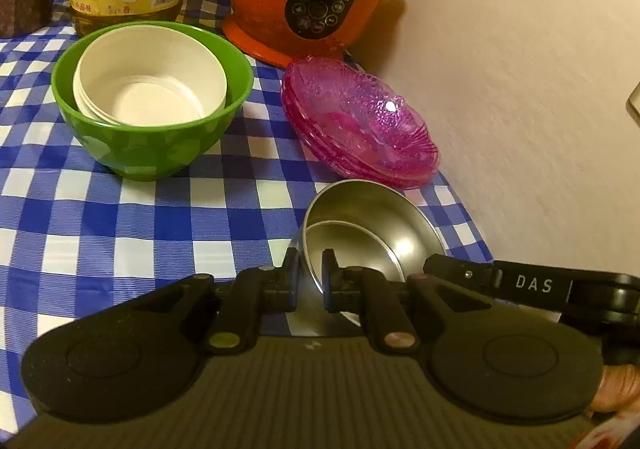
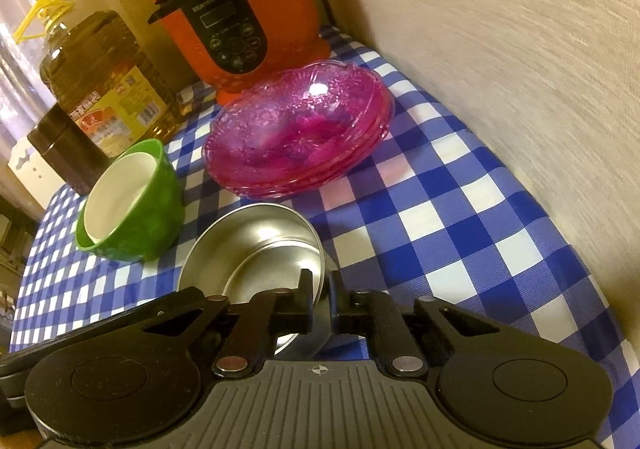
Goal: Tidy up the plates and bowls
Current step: 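Close both grippers on the steel bowl rim, then lift the steel bowl and carry it toward the green bowl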
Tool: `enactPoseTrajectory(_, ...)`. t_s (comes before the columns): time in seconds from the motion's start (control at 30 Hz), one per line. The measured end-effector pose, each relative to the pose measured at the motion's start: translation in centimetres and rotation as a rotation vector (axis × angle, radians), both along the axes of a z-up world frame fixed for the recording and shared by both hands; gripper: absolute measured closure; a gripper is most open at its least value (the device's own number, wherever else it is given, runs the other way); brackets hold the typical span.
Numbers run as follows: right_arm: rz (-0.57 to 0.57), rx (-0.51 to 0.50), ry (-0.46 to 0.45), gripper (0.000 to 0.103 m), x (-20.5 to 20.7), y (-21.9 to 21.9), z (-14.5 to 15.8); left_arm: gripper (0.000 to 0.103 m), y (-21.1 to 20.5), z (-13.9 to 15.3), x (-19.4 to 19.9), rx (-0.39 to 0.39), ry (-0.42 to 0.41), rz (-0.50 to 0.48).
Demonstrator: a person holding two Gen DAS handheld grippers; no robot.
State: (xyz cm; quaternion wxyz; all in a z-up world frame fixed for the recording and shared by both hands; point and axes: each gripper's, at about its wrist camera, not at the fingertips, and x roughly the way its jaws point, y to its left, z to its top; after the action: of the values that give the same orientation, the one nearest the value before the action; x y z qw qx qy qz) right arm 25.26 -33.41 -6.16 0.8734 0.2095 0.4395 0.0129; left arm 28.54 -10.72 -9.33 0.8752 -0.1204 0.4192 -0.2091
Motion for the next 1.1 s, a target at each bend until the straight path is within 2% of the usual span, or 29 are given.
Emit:
enactPoseTrajectory(0.47, 0.019, 0.005, -0.064, 0.096, -0.8, 1.7, 3.0, 0.094, 2.4, 3.7, -1.5, -0.035, -0.072, 0.041)
enactPoseTrajectory(0.9, 0.069, -0.010, -0.201, 0.096, -1.0, 4.2, 6.2, 0.094, 4.9, 5.8, -1.6, -0.062, -0.118, 0.106)
enactPoseTrajectory(1.1, 0.085, -0.013, -0.239, 0.096, -0.3, 5.4, 6.9, 0.094, 5.8, 6.9, -1.4, -0.051, -0.154, 0.134)
